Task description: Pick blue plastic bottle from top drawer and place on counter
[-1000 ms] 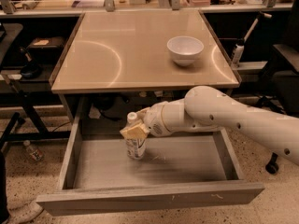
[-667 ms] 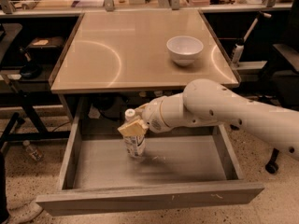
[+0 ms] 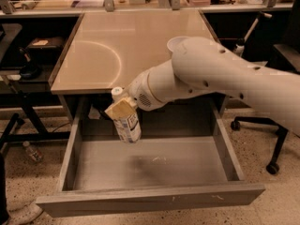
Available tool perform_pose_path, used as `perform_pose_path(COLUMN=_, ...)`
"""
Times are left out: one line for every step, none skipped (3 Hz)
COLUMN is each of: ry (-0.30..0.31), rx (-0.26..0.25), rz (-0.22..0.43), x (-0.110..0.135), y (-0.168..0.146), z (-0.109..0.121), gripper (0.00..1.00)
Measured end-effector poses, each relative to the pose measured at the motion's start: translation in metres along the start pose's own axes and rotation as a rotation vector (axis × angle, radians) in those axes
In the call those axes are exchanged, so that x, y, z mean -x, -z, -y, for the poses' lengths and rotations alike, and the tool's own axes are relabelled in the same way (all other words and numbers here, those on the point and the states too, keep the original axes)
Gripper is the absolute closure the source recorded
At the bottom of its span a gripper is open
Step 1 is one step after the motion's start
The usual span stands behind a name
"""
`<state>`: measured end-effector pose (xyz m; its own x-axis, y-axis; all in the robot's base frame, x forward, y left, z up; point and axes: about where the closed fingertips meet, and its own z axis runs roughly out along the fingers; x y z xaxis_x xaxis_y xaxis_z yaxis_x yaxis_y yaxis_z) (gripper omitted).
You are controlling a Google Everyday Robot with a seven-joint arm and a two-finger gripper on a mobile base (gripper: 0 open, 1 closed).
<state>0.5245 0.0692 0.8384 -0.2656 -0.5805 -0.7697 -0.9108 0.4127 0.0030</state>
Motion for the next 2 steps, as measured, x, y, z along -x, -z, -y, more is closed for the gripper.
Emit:
perform_pose_path(ry=0.030, rx=-0.012, rz=-0.013, x=0.047, y=0.021, z=0.001, gripper=1.00)
perform_pose_path(ry=0.055, rx=-0.024, rz=-0.010, x=0.091, y=0.038, z=0.013, gripper=1.00)
